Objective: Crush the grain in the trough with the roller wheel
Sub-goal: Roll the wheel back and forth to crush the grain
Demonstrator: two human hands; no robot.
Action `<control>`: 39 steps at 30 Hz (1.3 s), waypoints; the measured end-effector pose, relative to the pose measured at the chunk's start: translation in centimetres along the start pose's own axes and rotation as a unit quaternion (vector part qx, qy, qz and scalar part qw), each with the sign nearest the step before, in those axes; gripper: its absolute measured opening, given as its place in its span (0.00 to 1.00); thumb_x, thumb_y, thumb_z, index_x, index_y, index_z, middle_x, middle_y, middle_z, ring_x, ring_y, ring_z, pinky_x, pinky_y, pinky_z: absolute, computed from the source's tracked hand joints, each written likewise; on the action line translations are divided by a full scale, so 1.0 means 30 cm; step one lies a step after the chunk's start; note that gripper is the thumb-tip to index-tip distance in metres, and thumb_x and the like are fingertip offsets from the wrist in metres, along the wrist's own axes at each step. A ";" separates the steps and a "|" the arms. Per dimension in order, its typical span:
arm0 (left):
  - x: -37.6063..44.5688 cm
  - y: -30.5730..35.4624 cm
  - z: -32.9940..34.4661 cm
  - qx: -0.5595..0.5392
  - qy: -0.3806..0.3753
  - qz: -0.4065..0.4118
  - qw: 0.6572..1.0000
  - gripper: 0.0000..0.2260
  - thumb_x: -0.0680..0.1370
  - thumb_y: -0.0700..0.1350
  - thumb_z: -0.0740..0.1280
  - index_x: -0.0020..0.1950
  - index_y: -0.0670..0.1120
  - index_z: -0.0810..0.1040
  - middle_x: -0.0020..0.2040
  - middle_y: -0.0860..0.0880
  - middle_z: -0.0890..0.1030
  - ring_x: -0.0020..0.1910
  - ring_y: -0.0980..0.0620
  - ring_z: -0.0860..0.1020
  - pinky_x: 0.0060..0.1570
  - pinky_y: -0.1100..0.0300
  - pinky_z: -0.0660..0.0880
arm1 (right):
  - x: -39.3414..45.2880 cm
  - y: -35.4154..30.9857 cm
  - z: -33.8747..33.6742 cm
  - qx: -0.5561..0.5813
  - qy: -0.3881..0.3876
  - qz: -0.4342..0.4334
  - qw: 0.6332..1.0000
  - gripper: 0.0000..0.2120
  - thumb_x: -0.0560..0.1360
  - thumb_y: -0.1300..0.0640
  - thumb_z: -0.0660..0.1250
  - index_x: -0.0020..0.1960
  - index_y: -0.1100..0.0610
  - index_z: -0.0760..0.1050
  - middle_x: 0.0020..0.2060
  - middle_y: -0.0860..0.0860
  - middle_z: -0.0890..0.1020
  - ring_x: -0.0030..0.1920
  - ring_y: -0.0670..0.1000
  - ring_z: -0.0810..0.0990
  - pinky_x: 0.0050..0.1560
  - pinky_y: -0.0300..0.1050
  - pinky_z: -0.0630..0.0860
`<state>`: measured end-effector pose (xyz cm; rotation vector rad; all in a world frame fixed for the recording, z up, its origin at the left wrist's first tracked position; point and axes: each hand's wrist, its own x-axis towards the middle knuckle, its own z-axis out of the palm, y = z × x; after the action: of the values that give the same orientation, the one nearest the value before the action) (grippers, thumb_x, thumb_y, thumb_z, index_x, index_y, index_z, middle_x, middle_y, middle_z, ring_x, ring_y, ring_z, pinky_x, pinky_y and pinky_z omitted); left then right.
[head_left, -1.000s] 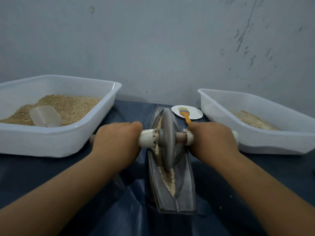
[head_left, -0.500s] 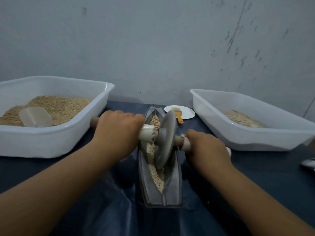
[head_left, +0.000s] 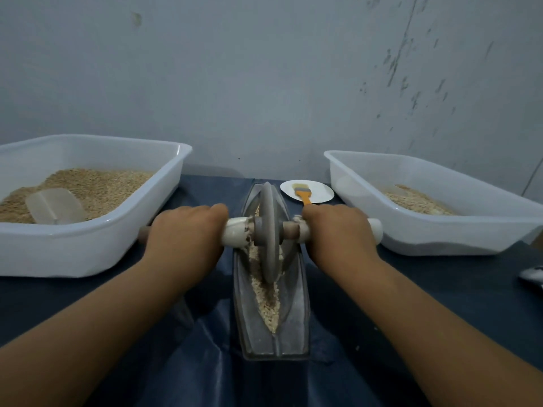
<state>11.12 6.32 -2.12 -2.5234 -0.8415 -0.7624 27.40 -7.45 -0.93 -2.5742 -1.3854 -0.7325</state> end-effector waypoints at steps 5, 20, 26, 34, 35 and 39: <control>-0.019 0.011 -0.036 0.002 0.006 0.021 1.000 0.15 0.70 0.49 0.73 0.40 0.53 0.65 0.29 0.55 0.62 0.26 0.57 0.60 0.27 0.63 0.45 | -0.049 0.011 0.011 0.019 0.021 0.011 1.000 0.15 0.70 0.62 0.67 0.41 0.48 0.61 0.35 0.46 0.71 0.37 0.51 0.67 0.39 0.46 0.61; -0.042 -0.002 -0.033 -0.041 0.046 0.067 0.996 0.21 0.62 0.43 0.77 0.37 0.50 0.63 0.28 0.54 0.66 0.26 0.52 0.63 0.29 0.64 0.50 | -0.119 -0.003 0.011 0.030 0.080 -0.001 0.996 0.19 0.63 0.65 0.70 0.42 0.50 0.63 0.35 0.47 0.69 0.37 0.52 0.69 0.39 0.46 0.60; 0.025 0.022 -0.030 -0.023 0.032 0.081 0.996 0.18 0.69 0.42 0.73 0.39 0.50 0.62 0.31 0.52 0.67 0.31 0.50 0.65 0.36 0.56 0.61 | -0.140 0.004 0.025 0.039 0.036 0.023 0.998 0.18 0.67 0.63 0.68 0.44 0.48 0.61 0.37 0.45 0.64 0.38 0.50 0.65 0.41 0.46 0.60; -0.057 0.006 -0.050 -0.083 0.068 0.080 0.991 0.22 0.61 0.40 0.77 0.36 0.50 0.62 0.28 0.51 0.68 0.27 0.51 0.63 0.32 0.58 0.60 | -0.188 -0.014 -0.010 0.042 0.045 0.017 0.998 0.19 0.63 0.64 0.69 0.45 0.48 0.64 0.37 0.45 0.65 0.39 0.51 0.69 0.41 0.46 0.63; -0.075 0.002 -0.055 -0.085 0.075 0.081 0.990 0.23 0.58 0.40 0.77 0.36 0.51 0.63 0.27 0.51 0.67 0.26 0.51 0.62 0.31 0.59 0.58 | -0.218 -0.017 -0.010 0.062 0.080 0.005 0.995 0.19 0.59 0.65 0.69 0.45 0.50 0.68 0.37 0.47 0.68 0.37 0.52 0.69 0.40 0.48 0.66; -0.041 -0.006 -0.041 -0.073 0.025 0.073 0.994 0.20 0.61 0.42 0.78 0.34 0.50 0.65 0.26 0.52 0.69 0.24 0.51 0.65 0.30 0.62 0.56 | -0.193 -0.028 -0.036 0.014 0.041 0.007 0.999 0.17 0.65 0.64 0.67 0.51 0.51 0.69 0.42 0.48 0.70 0.42 0.52 0.69 0.46 0.48 0.65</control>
<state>9.72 5.30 -1.85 -2.6452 -0.5972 -0.8634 23.65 -11.68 -2.81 -2.5007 -1.3419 -0.7992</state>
